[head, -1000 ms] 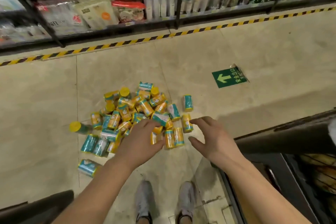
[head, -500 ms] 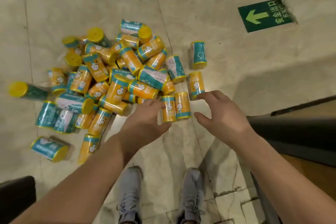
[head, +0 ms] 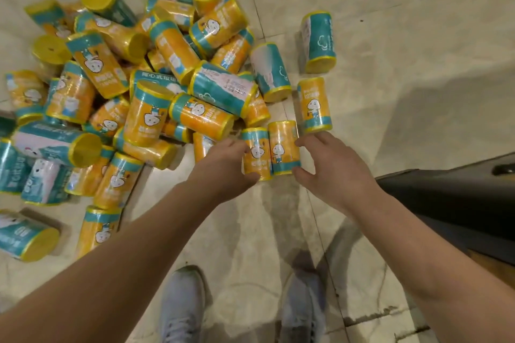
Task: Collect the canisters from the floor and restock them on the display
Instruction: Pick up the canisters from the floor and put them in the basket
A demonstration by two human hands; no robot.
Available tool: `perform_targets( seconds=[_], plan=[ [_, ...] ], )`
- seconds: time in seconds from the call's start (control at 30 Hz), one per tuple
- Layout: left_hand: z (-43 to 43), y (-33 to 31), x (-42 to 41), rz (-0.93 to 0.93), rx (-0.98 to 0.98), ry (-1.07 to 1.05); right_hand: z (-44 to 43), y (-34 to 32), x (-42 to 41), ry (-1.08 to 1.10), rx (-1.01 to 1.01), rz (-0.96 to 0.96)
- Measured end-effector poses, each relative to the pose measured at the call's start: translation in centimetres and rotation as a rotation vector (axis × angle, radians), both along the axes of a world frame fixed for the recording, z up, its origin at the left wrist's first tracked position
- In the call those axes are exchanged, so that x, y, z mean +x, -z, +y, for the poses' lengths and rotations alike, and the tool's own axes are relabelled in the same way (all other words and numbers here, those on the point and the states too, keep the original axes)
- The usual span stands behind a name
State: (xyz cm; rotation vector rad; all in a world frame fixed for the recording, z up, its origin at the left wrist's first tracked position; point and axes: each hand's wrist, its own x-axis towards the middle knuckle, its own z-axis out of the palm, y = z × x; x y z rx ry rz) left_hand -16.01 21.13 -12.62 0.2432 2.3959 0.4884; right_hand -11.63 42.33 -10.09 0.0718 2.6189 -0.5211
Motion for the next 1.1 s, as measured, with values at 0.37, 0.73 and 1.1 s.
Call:
perform_targets(
  seconds=[0.37,0.73,1.1],
  plan=[
    [3.1,9.9,-1.3,-0.24,0.159,-0.579,1.3,5.0,-1.0,-0.001,-0.021,-0.077],
    [0.1,7.5,1.0,-0.273,0.435,-0.794,0.4,6.9,-3.0,0.143,-0.004,-0.279],
    [-5.5,3.7,2.1,-0.145,0.518,-0.692,-1.8,13.3,-5.2,0.537,-0.211,-0.395]
  ],
)
